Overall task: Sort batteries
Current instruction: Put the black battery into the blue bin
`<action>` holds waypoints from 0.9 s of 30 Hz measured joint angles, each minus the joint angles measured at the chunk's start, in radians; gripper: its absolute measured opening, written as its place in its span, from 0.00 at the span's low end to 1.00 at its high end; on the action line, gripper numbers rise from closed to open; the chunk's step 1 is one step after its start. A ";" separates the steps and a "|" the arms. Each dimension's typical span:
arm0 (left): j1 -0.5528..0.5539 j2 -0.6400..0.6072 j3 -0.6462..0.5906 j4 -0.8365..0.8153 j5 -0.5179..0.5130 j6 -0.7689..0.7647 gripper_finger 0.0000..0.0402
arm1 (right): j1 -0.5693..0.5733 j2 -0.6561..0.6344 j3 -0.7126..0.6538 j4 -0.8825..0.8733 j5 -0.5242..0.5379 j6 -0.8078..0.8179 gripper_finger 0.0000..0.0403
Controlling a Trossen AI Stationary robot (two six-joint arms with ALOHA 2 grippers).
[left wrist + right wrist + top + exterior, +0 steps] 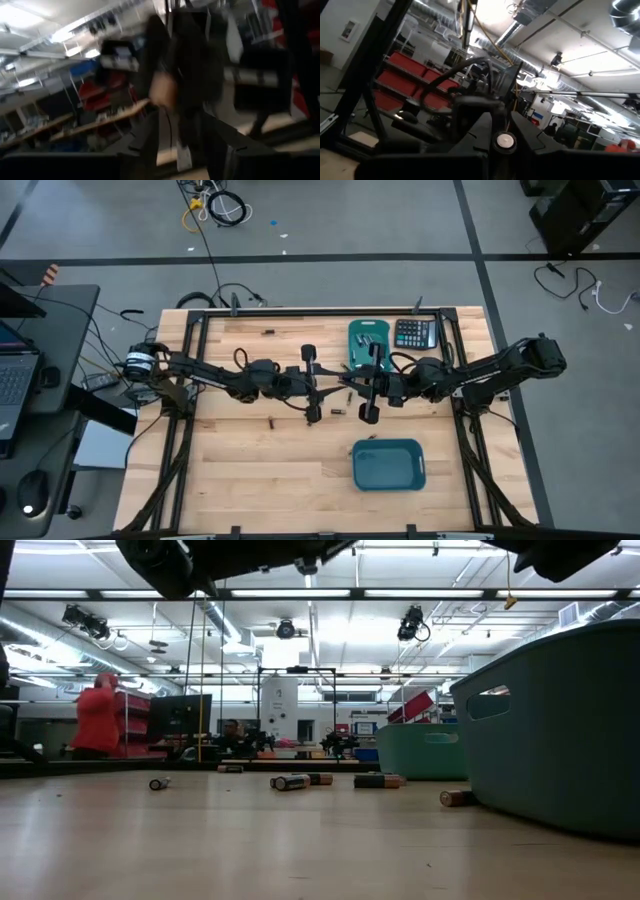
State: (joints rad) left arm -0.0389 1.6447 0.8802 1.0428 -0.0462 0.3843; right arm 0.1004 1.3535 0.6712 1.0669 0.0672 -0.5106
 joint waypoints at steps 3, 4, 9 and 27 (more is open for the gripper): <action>-0.001 0.001 -0.001 -0.059 -0.010 0.000 0.37 | 0.013 -0.012 0.001 0.002 0.001 0.034 0.09; -0.002 0.001 -0.001 -0.074 -0.010 0.000 0.38 | 0.019 -0.020 0.001 -0.010 0.008 0.047 0.09; -0.021 -0.004 -0.001 -0.175 -0.097 -0.001 0.39 | 0.052 -0.113 0.001 -0.186 0.120 0.130 0.09; -0.184 -0.198 0.000 -0.972 -0.783 -0.096 0.39 | 0.156 -0.275 0.000 -1.188 0.068 0.786 0.10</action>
State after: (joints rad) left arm -0.2225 1.4467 0.8799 0.0709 -0.8288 0.2888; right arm 0.2567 1.0784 0.6712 -0.1212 0.1357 0.2751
